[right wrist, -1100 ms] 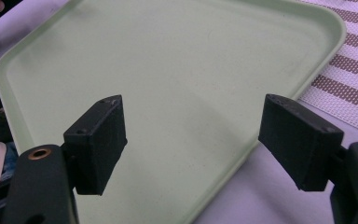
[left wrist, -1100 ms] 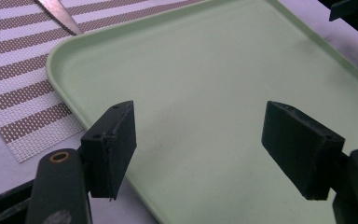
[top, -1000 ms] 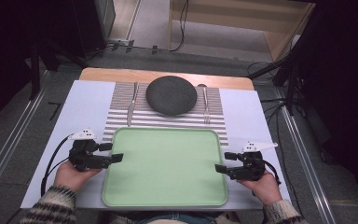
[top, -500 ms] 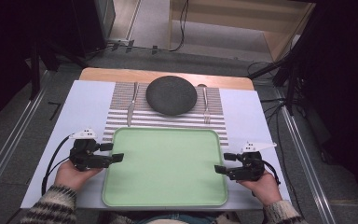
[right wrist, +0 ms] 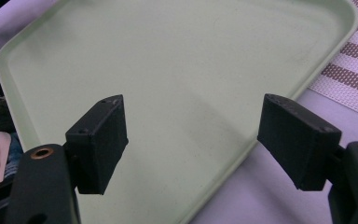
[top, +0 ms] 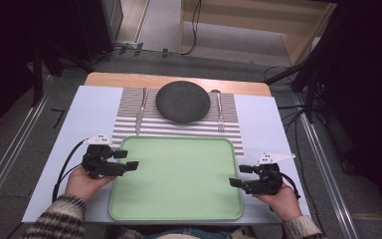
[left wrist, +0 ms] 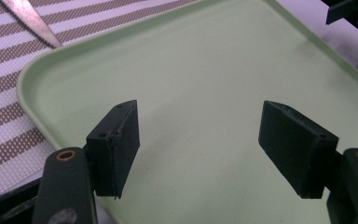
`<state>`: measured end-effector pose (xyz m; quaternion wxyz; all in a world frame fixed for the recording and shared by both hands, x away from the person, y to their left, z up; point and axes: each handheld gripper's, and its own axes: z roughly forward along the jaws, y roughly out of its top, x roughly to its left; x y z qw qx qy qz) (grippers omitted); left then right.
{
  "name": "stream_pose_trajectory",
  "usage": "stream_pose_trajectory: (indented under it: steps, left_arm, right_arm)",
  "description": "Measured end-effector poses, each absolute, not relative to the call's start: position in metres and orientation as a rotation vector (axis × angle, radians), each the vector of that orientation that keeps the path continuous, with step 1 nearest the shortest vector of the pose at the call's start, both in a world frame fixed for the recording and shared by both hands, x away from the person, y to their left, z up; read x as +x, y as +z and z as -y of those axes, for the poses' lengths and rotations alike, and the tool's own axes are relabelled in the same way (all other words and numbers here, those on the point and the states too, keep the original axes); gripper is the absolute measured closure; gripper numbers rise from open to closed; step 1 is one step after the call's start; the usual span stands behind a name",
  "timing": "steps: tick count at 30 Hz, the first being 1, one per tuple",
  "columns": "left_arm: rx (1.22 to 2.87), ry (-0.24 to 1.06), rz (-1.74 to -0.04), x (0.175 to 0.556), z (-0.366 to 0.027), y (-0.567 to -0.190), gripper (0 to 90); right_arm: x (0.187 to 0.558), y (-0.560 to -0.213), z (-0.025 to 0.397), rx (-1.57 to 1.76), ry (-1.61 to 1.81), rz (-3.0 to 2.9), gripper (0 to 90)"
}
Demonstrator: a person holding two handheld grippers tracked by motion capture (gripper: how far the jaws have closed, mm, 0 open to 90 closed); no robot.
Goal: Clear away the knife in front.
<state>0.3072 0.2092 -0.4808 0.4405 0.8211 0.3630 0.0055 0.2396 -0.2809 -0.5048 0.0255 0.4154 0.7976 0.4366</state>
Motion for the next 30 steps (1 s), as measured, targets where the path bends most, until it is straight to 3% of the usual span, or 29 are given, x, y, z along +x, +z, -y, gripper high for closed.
stream_pose_trajectory:
  steps: [30]
  left_arm:
    - [2.027,0.084,-1.004,0.341,-0.196,-0.481,29.4]
  right_arm:
    - [0.245,-0.506,0.28,1.343,1.355,-2.46,22.1]
